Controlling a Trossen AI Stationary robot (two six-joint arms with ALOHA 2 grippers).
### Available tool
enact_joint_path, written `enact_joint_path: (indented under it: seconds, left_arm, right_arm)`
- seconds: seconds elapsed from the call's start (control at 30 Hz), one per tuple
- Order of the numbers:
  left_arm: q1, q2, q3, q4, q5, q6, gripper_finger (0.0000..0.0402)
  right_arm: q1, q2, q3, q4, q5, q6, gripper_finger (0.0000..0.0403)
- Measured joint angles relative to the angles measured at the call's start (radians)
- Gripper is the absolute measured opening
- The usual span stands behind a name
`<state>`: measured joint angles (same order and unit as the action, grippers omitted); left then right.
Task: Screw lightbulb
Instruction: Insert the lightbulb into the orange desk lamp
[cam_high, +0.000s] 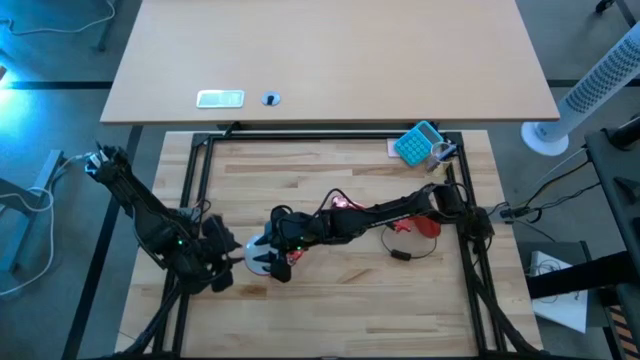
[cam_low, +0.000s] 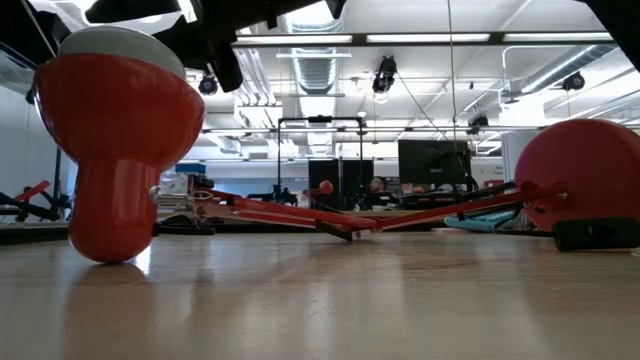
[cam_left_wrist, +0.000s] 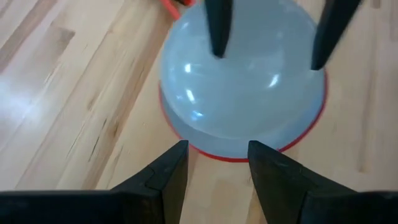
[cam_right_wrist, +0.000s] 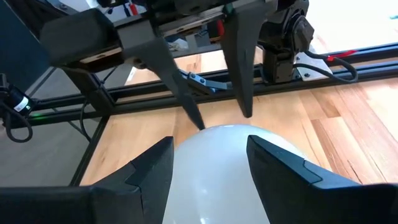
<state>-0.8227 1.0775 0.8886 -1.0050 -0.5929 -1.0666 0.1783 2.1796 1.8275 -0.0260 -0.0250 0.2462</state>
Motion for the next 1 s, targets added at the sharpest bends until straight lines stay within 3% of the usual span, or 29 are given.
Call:
enact_joint_path:
  seconds: [0.17, 0.37, 0.53, 0.8, 1.0]
  left_arm:
    - [0.000, -0.007, -0.010, 0.032, 0.015, -0.008, 0.0175]
    - [0.001, -0.012, -0.063, 0.155, 0.086, 0.038, 0.0227]
    - [0.004, -0.012, -0.086, 0.170, 0.069, 0.029, 0.0263]
    - [0.040, -0.011, -0.122, 0.238, 0.051, 0.039, 0.0268]
    - [0.049, -0.011, -0.122, 0.307, 0.036, 0.143, 0.0268]
  right_arm:
    - [0.001, 0.000, 0.000, -0.007, -0.009, -0.009, 0.0199]
    - [0.001, 0.000, 0.000, -0.007, -0.011, -0.012, 0.0199]
    - [0.001, 0.000, 0.000, -0.006, -0.011, -0.017, 0.0199]
    - [0.009, -0.011, 0.000, -0.027, -0.011, -0.039, 0.0199]
    - [0.015, -0.019, 0.000, -0.056, -0.011, -0.041, 0.0199]
